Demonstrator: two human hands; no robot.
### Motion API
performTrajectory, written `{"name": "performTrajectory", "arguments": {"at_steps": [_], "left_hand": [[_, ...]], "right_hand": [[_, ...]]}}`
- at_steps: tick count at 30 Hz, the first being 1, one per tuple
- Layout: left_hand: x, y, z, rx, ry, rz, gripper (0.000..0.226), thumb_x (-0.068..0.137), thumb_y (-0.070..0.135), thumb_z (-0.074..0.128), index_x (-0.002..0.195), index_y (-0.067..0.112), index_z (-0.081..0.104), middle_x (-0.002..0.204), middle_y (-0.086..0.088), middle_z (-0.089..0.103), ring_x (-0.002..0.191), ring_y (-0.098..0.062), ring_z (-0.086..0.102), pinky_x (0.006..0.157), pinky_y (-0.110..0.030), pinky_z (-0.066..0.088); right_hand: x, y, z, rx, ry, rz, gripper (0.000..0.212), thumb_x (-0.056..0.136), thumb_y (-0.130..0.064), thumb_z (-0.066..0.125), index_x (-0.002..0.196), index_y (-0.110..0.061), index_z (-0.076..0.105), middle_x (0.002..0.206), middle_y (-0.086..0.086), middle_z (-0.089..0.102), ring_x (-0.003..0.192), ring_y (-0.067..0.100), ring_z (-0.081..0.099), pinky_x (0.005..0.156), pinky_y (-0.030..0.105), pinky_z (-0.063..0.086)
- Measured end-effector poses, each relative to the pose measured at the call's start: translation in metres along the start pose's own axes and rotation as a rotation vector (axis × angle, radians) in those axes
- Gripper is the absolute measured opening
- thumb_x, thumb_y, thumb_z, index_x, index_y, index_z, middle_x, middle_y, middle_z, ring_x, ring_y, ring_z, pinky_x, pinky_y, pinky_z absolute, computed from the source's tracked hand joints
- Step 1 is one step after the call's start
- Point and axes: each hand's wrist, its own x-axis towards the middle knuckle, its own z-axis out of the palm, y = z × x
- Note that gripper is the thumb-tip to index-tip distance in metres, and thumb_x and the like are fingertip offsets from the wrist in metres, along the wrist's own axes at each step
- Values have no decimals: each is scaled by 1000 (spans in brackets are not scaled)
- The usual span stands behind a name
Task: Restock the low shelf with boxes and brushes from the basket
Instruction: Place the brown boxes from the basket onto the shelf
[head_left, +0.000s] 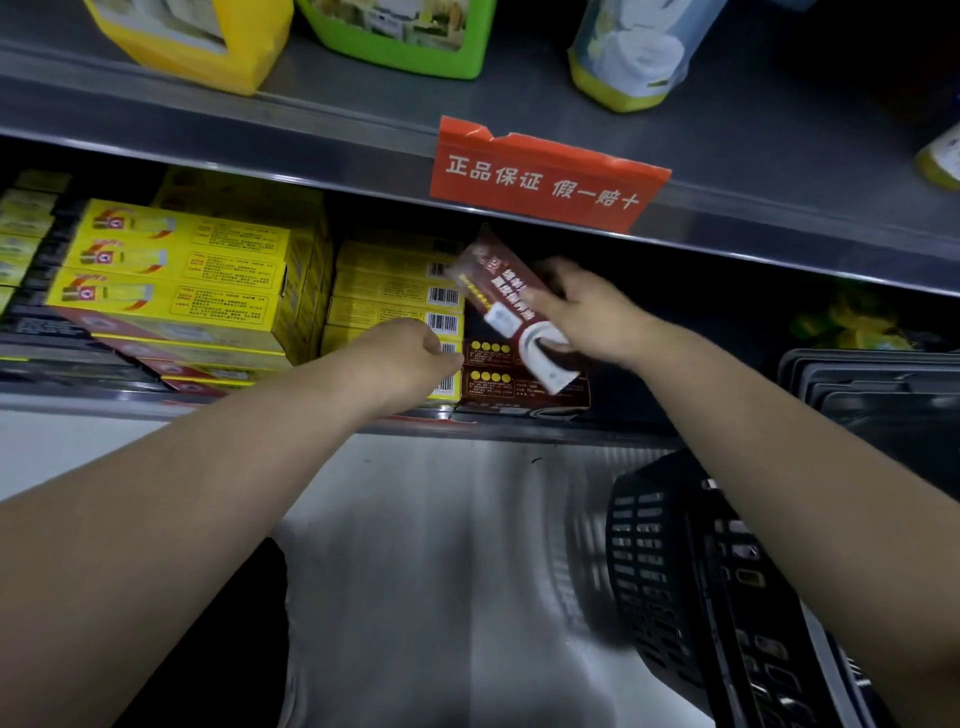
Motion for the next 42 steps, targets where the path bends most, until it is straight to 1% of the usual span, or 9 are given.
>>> {"name": "performTrajectory", "arguments": {"at_steps": [3,7,16,19,23,27,31,38,42], "left_hand": [[2,-2,-1,89,22,11,41,92,35,54,128,14,52,133,-4,52,116,-21,51,94,-29,42],[5,-4,-3,221,76,16,44,90,34,55,130,16,50,134,-4,52,117,-22,51,94,-31,44],[5,8,2,260,86,82,40,90,34,55,126,17,52,129,-3,55,113,-20,52,89,-29,43],[0,15,5,263,82,119,37,90,34,55,124,18,53,127,-1,56,111,-19,52,86,-28,42],[-16,34,13,249,81,237,33,90,33,55,121,22,53,122,5,59,106,-15,53,78,-23,37],[-36,67,39,179,80,440,25,88,27,56,113,24,58,111,9,62,100,-8,55,79,-21,40],[-52,106,79,172,73,664,25,90,20,53,114,19,59,116,3,63,107,-12,57,90,-24,43],[-75,142,145,373,-19,1001,30,92,34,52,120,25,55,122,6,56,118,-12,45,99,-28,36],[-75,148,172,574,-94,1154,31,95,40,46,122,27,54,123,8,56,120,-10,44,106,-17,14]], "right_hand": [[21,23,-9,-522,66,-82,55,94,-35,51,143,-23,30,140,12,43,124,33,43,101,40,36],[43,46,8,-688,-51,-39,54,91,-34,54,140,-34,32,142,7,38,130,33,31,111,49,15],[52,67,37,-534,-225,95,66,95,-39,48,148,-37,9,157,4,13,141,34,17,112,49,20],[44,70,30,-463,-247,259,74,93,-35,54,150,-23,8,153,14,18,133,34,34,105,40,35],[29,56,5,-417,-258,261,58,95,-13,43,148,-13,18,142,17,39,117,30,50,89,30,43],[-17,37,-40,-148,-89,89,46,93,-4,51,137,-11,42,137,13,48,123,23,49,99,28,42],[-100,43,-76,172,9,-36,28,87,2,56,113,-6,60,102,8,64,85,5,61,71,4,46],[-203,120,-89,463,271,40,20,88,8,53,95,-8,62,84,6,65,76,6,60,79,17,48],[-212,190,-66,380,181,217,18,87,9,52,100,1,62,89,12,64,84,20,60,81,28,46]]}}
